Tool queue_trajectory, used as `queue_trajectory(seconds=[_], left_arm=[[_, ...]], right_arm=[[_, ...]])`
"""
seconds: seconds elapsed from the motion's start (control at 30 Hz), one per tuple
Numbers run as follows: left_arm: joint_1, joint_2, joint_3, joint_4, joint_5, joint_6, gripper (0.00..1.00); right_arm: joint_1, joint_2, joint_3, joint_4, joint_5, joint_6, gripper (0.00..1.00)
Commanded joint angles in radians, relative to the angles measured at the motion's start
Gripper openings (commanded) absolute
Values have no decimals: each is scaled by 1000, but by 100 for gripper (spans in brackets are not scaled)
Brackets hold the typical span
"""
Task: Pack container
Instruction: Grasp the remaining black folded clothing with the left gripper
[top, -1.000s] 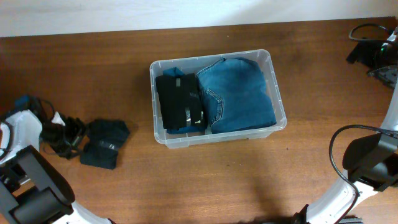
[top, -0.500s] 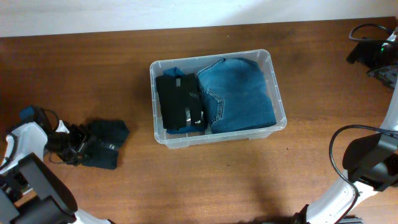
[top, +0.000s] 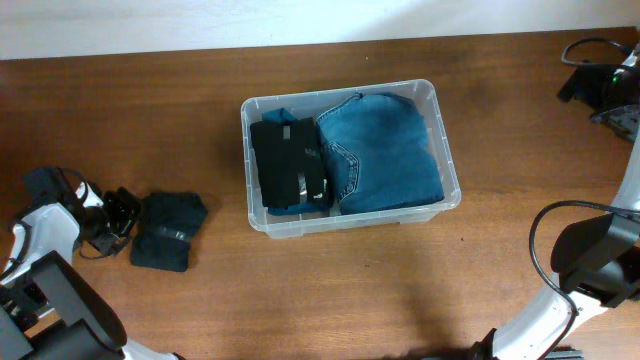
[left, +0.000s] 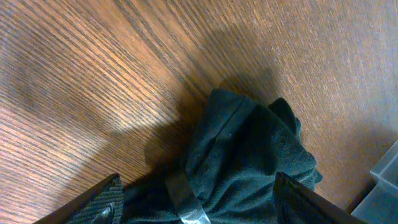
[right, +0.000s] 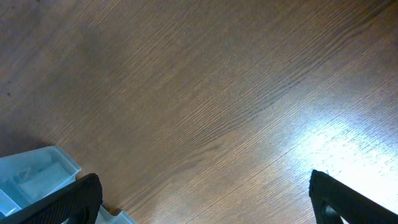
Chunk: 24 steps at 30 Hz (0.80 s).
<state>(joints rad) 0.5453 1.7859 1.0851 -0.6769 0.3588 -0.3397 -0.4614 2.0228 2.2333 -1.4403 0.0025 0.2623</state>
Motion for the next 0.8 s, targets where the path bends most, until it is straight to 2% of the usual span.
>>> queue_trajectory(seconds=[0.0,0.27,0.6,0.77], left_arm=[[-18,-18,-6,11,-14,147,80],[-92,-18,-6,19,-15,426,80],[-111,-11,-10,5,-15,447,76],[-111,52,-22,32,-60,451,76]], right_arm=[[-3,0,-3,0,5,8,98],[-4,0,-3,0,5,8,99],[-4,0,-3,0,5,8,99],[-4,0,-3,0,5,8,98]])
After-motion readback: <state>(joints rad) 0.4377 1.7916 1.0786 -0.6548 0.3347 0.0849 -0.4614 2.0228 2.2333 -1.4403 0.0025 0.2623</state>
